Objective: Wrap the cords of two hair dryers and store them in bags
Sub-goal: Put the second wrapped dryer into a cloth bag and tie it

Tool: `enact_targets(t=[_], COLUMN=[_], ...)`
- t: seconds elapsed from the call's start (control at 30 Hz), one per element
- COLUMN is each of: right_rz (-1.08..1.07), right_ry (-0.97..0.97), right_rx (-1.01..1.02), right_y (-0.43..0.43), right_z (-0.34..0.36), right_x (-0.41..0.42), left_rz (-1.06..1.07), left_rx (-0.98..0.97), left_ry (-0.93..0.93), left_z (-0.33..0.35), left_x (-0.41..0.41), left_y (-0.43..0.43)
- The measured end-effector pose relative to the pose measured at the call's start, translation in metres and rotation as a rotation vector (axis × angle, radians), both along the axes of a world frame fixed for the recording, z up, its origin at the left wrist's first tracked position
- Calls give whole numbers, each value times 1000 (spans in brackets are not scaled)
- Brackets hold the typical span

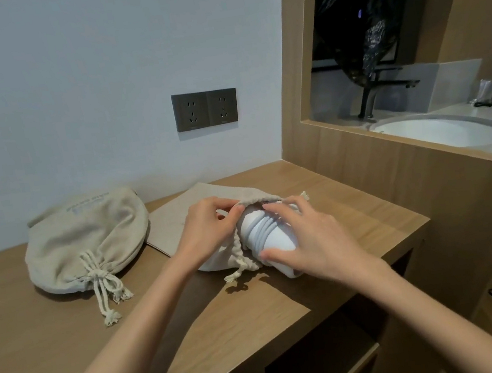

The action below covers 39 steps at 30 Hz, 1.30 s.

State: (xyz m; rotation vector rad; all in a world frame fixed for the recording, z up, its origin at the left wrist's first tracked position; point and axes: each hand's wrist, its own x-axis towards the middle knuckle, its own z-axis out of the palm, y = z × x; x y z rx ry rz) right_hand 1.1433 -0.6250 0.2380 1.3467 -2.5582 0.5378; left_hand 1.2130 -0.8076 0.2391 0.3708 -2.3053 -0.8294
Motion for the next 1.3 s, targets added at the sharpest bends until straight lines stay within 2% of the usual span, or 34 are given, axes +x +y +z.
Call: enact_targets(t=[0.1,0.17,0.33,0.47,0.57,0.8,1.03,1.17,1.3], right_rz=[113,181,238,226,209,125,27,48,-64], right_ry=[-227,-271,-229,-197,-165,-86,-203,-195,-130], right_rx=[-26,-23,-197,-335,-413,-484,-594,-513,-346], right_y=[14,17,12,4,-6,-32,-49,-59,-54], right_z=[6,2,-18,-27,-32,-34,-31,-27,-25], right_x=[-8,-12,-11,-3,6,26,30,26,10], left_rz=[-25,-31,-91,71,120,-38,-87,-111,-29], left_rx=[38,82,94,-37,37,161,200,171,214], left_ry=[12,7,-55,-206,-247,-136,-55,-29,11], left_z=[-4,-6,-10,-32,-43,-38,-39,-39,-38], left_x=[2,4,21,46,59,69,73,74,72], left_y=[2,2,1,-2,-7,-1,3,9,3])
